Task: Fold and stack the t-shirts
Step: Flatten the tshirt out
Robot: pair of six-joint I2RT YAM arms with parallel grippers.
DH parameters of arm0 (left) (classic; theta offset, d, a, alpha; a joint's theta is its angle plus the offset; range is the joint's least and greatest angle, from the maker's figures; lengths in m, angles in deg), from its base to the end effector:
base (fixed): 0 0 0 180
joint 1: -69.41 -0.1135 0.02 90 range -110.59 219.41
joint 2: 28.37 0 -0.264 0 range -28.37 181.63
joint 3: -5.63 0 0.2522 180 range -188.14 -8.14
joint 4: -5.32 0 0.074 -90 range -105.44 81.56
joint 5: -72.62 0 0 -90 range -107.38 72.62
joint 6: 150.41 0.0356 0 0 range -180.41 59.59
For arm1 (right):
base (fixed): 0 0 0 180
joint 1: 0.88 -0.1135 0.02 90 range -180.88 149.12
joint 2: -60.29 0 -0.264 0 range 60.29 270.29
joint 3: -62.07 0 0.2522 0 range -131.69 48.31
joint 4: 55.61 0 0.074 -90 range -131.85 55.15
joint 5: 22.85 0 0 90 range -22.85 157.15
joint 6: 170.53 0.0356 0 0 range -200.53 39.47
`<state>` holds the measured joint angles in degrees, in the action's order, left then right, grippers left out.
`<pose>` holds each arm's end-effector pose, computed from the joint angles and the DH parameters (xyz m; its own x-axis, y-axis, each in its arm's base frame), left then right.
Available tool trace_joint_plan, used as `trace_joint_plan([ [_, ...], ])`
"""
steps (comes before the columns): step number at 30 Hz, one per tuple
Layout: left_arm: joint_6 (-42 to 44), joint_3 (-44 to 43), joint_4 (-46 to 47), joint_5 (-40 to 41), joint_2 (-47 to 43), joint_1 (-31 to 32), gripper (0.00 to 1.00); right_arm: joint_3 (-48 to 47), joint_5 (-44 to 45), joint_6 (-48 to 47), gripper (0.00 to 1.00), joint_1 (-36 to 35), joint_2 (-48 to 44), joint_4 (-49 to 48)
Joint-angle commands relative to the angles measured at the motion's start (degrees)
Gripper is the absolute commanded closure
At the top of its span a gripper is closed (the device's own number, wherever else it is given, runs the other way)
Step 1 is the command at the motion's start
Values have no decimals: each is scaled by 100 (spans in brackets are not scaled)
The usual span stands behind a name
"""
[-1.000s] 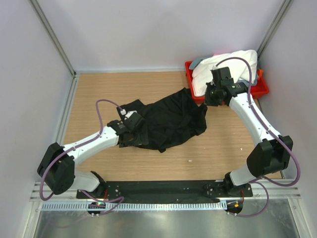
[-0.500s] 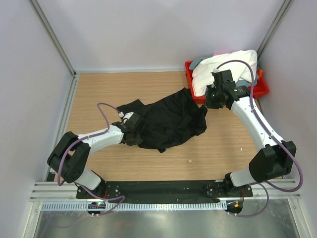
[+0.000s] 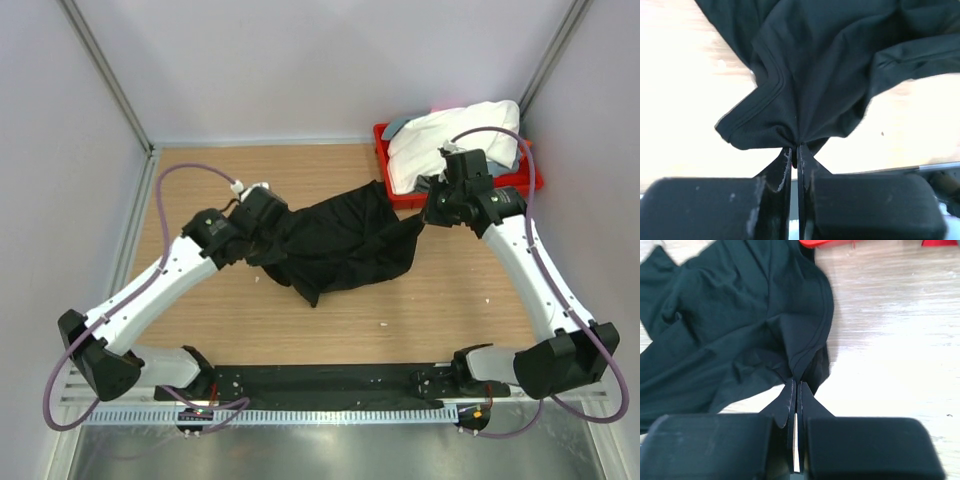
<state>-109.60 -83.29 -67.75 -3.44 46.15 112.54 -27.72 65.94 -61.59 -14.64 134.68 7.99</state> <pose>0.1885 -0.1648 0.3379 -0.8404 -0.2193 -0.4956 -0.0979 0.9609 -0.2591 0.2574 0.0638 0.3530 -0.7665 0.1464 -0.6253 -0.0028 0.9729 0.2312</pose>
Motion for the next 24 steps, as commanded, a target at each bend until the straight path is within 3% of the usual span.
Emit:
trace_joint_plan([
  [1,618,-1084,-1408,40,245,-129,98,-105,-72,40,99,-13,-223,17],
  [5,1498,-2107,-1198,-767,1823,-989,100,-385,33,57,99,-4,233,-124],
  [7,1867,-2815,-987,-1322,2589,-1637,95,-605,68,57,99,-4,618,-238],
  [8,1947,-3177,-1151,-1306,3464,-1807,79,-676,95,57,99,5,751,-299],
  [9,2044,-3616,-1310,-1323,4038,-2052,72,-781,95,40,98,14,909,-274],
  [10,2175,-4603,-1520,-1288,4531,-2116,59,-991,95,22,99,66,1189,-221],
  [12,2291,-6098,-2433,-1148,5741,-2090,52,-1133,288,-4,99,145,1411,-177],
  [14,2212,-5889,-2184,-911,5645,-1941,43,-1204,236,-22,99,233,1569,-177],
  [16,2116,-4986,-1797,-622,4961,-1704,34,-1169,271,-31,99,268,1596,-177],
  [24,1106,-1403,-337,-338,2280,-1343,34,-730,-81,-13,99,277,1456,-414],
])
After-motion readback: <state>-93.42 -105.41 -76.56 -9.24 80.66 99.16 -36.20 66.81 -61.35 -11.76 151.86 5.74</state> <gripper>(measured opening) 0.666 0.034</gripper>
